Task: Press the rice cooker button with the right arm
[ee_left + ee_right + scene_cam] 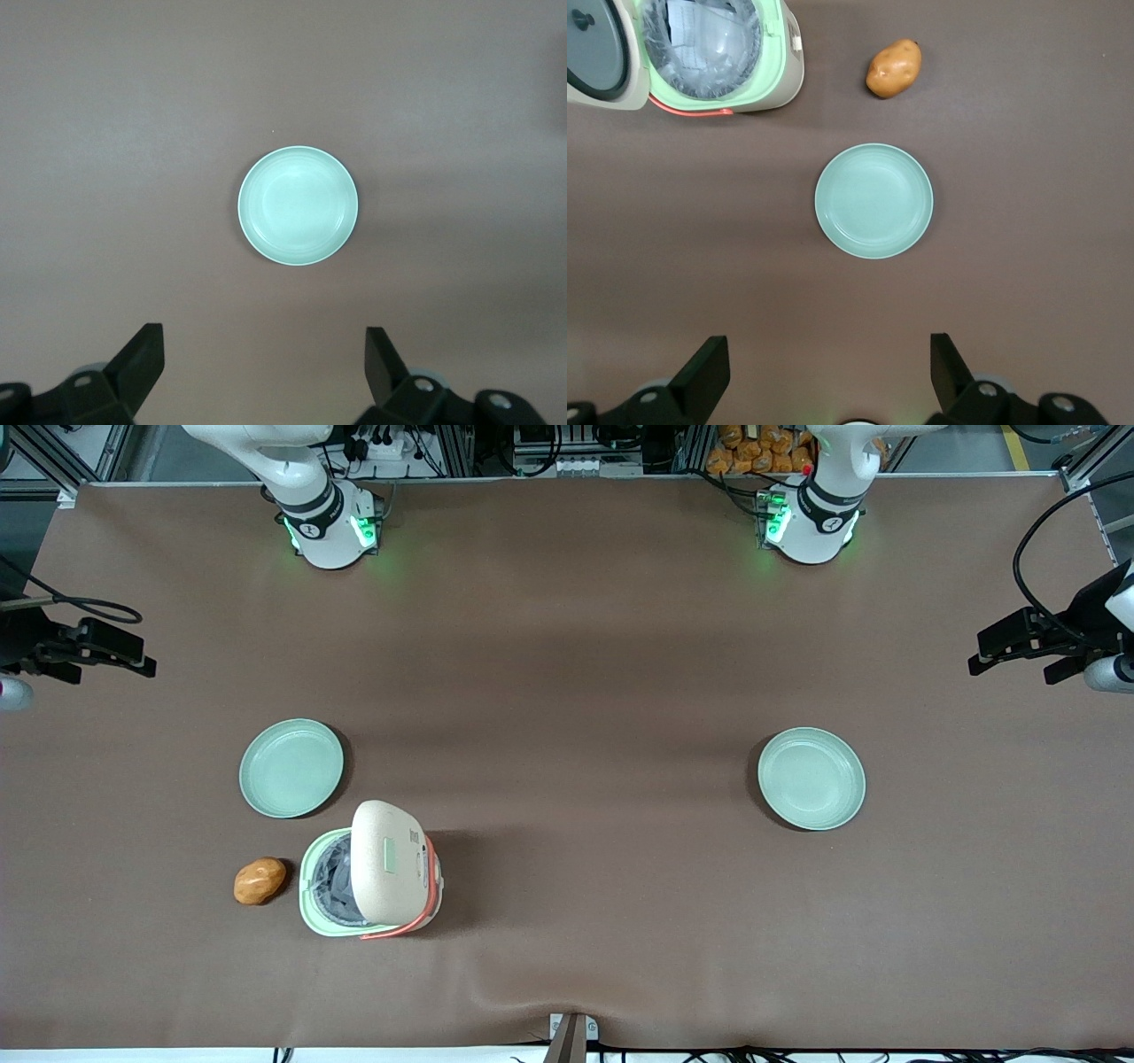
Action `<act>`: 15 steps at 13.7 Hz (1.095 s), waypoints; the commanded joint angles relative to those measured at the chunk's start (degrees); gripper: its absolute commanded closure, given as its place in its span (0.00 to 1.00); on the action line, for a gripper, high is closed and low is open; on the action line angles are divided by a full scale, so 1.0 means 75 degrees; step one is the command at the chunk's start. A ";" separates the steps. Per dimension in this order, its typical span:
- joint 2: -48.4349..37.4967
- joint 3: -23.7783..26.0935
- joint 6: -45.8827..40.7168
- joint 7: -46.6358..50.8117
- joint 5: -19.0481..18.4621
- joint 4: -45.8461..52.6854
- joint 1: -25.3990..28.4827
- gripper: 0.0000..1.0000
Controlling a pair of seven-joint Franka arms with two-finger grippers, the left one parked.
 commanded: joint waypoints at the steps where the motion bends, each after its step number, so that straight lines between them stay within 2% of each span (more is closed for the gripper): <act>1: -0.0376 0.0010 -0.0036 0.0019 -0.0280 -0.0261 -0.0038 0.00; 6: -0.0412 -0.0095 -0.0504 0.0312 -0.0386 -0.0215 -0.0038 0.00; 15: -0.0482 -0.0107 -0.0634 0.0336 -0.0386 -0.0168 0.0020 0.00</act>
